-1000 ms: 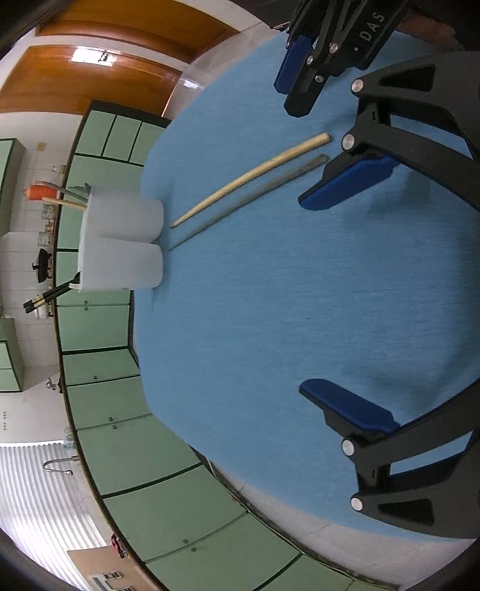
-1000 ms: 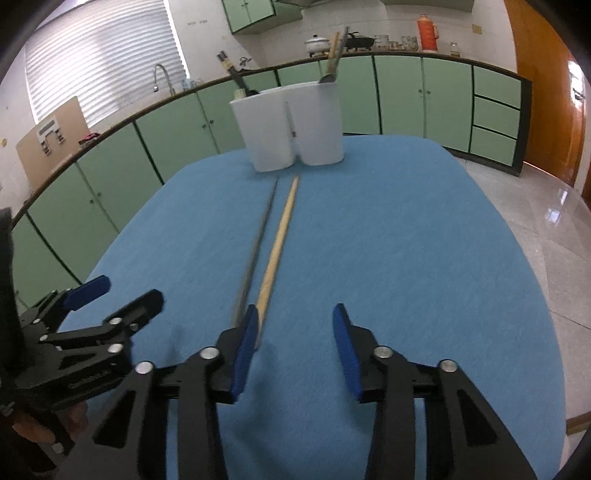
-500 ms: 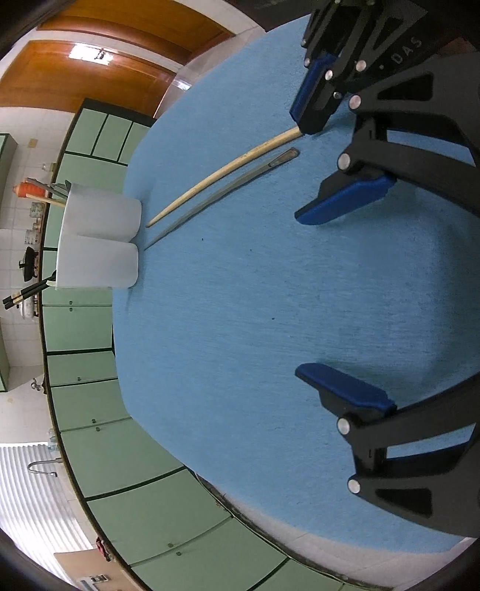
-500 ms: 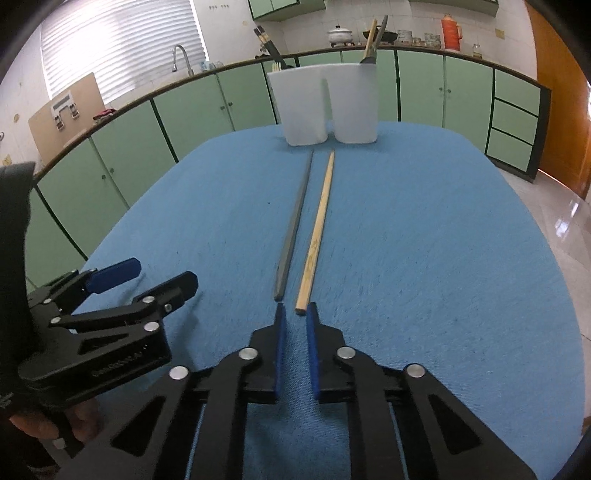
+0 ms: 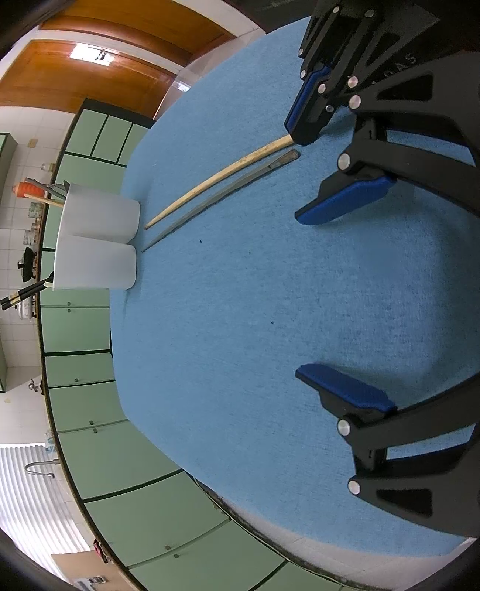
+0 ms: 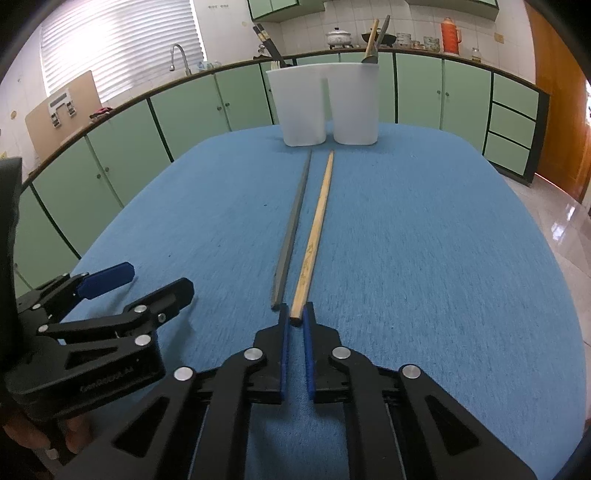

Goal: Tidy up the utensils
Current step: 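Move both tools back over the grey and wooden chopsticks on the mat, then close the right tool on the wooden chopstick while the left tool closes on the grey chopstick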

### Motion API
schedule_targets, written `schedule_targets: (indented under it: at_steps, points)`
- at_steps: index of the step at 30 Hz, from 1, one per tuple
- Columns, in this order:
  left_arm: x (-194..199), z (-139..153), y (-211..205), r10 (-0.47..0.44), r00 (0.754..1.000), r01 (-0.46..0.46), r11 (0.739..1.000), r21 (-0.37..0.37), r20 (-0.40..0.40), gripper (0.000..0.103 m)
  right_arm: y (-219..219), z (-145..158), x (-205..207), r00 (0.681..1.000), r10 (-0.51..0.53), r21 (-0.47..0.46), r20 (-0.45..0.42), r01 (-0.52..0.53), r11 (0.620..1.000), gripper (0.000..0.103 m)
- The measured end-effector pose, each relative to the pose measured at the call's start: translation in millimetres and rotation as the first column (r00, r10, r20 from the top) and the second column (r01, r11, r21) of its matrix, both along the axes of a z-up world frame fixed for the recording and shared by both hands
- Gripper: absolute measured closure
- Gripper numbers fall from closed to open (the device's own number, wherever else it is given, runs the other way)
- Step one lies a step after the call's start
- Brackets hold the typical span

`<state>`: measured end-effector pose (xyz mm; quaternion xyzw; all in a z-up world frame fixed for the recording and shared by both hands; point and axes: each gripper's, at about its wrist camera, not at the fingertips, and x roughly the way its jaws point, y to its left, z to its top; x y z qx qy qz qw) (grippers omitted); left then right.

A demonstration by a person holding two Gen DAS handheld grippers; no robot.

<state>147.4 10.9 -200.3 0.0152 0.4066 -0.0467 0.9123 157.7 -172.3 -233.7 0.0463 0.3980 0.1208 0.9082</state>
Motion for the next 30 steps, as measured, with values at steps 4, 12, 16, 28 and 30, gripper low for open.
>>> schedule_targets:
  at_steps: [4, 12, 16, 28, 30]
  points:
    - [-1.6, 0.8, -3.9, -0.004, 1.0, 0.004, 1.0, -0.001, 0.002, 0.027, -7.9, 1.1, 0.4, 0.999, -0.034, -0.001, 0.003, 0.034, 0.999, 0.096]
    - [-4.2, 2.0, -32.0, -0.063, 0.998, 0.063, 0.998, -0.025, 0.006, 0.027, -40.9, 1.5, -4.4, 0.992, -0.125, 0.011, -0.005, 0.125, 0.992, 0.096]
    - [-5.5, 0.6, -50.8, -0.102, 0.995, 0.103, 0.994, -0.037, 0.006, 0.026, -62.6, 1.0, -9.6, 0.984, -0.177, 0.017, -0.012, 0.177, 0.984, 0.096]
    - [3.6, -7.8, -78.9, -0.112, 0.994, 0.112, 0.993, -0.019, -0.004, 0.049, -78.0, 0.1, -11.5, 0.982, -0.19, 0.063, -0.02, 0.191, 0.98, 0.096]
    - [4.6, -7.5, -80.3, -0.107, 0.994, 0.107, 0.994, -0.02, -0.006, 0.057, -78.5, 1.1, -12.1, 0.982, -0.188, 0.069, -0.018, 0.188, 0.98, 0.096]
